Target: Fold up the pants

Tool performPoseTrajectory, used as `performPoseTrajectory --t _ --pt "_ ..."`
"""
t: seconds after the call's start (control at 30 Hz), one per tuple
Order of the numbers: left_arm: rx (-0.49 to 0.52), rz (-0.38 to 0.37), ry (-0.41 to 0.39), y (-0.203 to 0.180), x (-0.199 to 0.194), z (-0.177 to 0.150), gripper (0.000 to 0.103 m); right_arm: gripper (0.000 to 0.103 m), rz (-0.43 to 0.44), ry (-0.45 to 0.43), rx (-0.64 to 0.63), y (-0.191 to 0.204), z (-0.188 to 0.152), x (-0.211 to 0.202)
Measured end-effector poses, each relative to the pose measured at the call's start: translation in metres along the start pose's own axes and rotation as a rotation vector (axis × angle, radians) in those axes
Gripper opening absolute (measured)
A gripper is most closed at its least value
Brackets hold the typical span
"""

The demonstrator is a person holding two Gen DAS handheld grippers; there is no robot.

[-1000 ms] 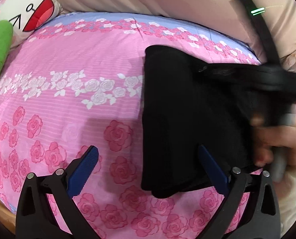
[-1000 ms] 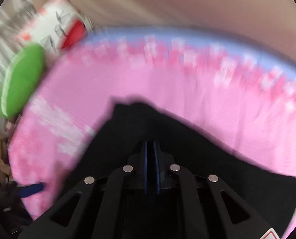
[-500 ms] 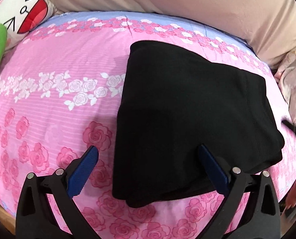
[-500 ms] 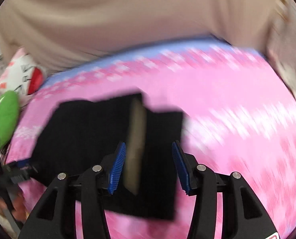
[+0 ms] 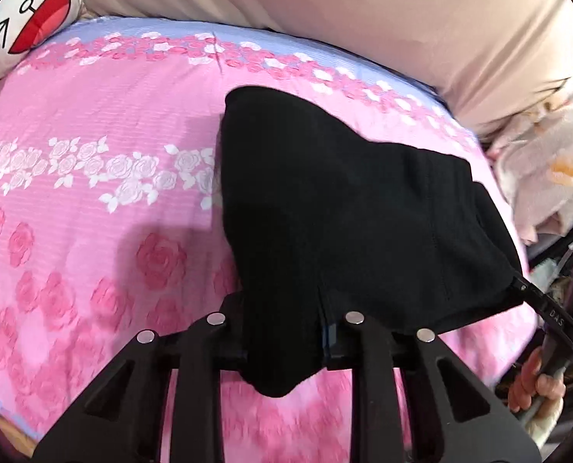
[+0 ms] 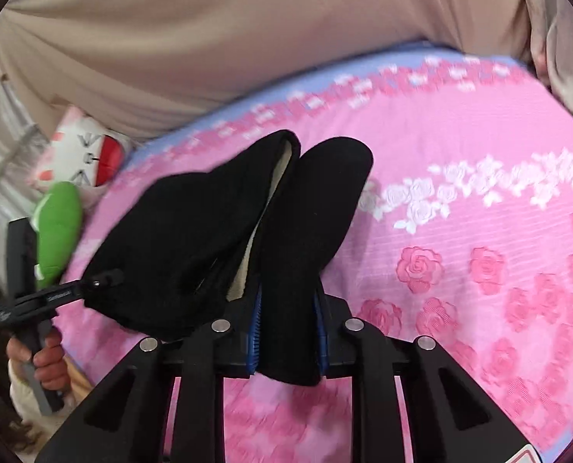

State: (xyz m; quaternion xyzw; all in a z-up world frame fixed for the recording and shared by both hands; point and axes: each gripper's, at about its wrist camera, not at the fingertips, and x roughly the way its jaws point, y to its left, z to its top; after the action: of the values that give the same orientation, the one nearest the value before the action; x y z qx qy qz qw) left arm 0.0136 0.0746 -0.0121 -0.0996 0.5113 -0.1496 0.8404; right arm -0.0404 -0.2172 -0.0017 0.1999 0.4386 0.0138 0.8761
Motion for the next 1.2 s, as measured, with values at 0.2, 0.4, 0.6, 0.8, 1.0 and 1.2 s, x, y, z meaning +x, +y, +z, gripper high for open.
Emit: performPoseTrajectory --t 0.2,0.4,0.6,0.8,1.0,1.2 --pt "0.041 0.102 0.013 -0.008 0.01 -0.025 0.041 0.038 -0.1 0.078 0.108 -0.04 -0.038 0.017" --pt "0.074 0.184 -0.124 -0.027 -0.026 -0.021 0.092 0.075 0.004 -0.061 0.01 0.01 -0.022 -0.023" --pt "0.073 0.164 -0.115 -0.038 -0.024 -0.018 0.093 0.058 0.036 0.11 -0.003 0.026 -0.031 0.046" --pt "0.071 0.164 -0.115 -0.042 -0.019 -0.017 0.094 0.01 0.029 -0.024 -0.079 0.041 -0.029 -0.006" --pt "0.06 0.206 -0.029 -0.037 0.019 -0.028 0.096 0.022 -0.032 0.031 -0.02 -0.003 -0.05 0.024" --pt "0.02 0.211 -0.02 -0.027 0.024 -0.031 0.096 0.049 0.041 -0.002 0.004 0.002 -0.021 0.0"
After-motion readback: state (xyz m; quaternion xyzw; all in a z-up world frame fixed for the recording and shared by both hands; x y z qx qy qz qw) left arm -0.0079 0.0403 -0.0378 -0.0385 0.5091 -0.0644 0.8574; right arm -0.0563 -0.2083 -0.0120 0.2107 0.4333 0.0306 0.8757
